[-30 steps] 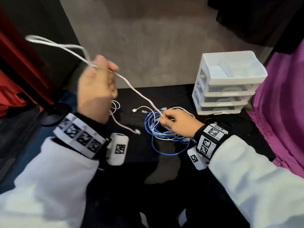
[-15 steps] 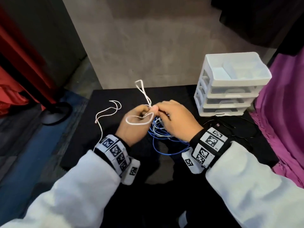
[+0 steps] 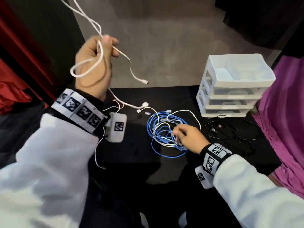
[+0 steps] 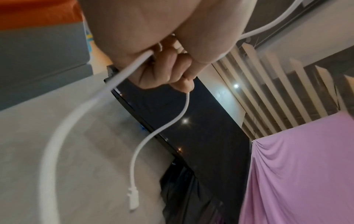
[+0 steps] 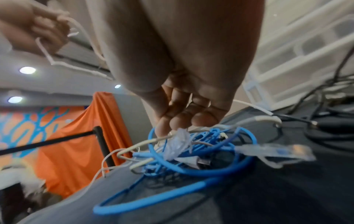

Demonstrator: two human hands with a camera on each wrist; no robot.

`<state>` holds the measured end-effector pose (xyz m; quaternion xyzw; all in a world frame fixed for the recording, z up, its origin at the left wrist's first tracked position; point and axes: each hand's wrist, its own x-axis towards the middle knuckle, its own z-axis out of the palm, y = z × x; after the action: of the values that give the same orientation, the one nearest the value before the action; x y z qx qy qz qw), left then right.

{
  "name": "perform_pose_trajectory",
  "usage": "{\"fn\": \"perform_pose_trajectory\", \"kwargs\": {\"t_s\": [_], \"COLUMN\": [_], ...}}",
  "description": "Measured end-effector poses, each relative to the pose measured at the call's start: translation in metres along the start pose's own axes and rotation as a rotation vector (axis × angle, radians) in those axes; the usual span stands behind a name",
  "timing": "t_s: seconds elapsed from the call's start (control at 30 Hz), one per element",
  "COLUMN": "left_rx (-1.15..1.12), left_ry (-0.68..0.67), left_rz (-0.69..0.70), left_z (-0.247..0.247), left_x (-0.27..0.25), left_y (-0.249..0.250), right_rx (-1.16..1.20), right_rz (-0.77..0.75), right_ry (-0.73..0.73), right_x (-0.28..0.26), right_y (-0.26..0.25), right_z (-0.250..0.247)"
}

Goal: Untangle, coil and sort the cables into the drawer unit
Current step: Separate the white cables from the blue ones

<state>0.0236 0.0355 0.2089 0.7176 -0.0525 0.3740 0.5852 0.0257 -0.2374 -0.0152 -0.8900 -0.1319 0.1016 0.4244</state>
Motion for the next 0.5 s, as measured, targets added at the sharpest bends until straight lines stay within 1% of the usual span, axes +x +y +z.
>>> {"fn": "perform_pose_trajectory", "kwargs": {"t_s": [0.07,0.13,0.17,0.23,0.3,0.4,0.43,0.5], "left_rx": [-0.015,0.002,0.031,0.163,0.262,0.286,0.354,0.592], "left_ry": [-0.039,-0.059,-0.068,-0.107,-0.176,-0.249,-0.299,-0.49], "left_rz": [-0.049,-0.092,-0.109,-0.148,-0.228,-0.393,-0.431,-0.537], "left_z": [-0.014,-0.023,-0.026,-0.037,-0.048,-0.056,-0.058,-0.062], "left_x": [0.005,0.005,0.003,0.002,0.001,0.003,0.003,-0.002], "left_y": [-0.003,-0.013,-0.019,-0.036,-0.054,-0.08,-0.095,-0.128], "right_rx": [0.055,0.046,0.031,0.026,0.021,-0.002,-0.006,-0.015], "right_rz": [-0.016,-0.043,-0.056,-0.079,-0.092,-0.073,-0.061,-0.047], "right_ry": [0.047,0.058,0.054,0.035,0.015,0.009,0.004,0.002], "right_x": [-0.002,0.0,0.001,0.002,0.002,0.002,0.003,0.003], "right_y": [-0.001,-0.005,-0.008,-0.011,-0.014,-0.014,-0.013,-0.014], "right_z": [-0.003,-0.006,-0.007,-0.008,-0.009,-0.008,-0.007,-0.004]}}
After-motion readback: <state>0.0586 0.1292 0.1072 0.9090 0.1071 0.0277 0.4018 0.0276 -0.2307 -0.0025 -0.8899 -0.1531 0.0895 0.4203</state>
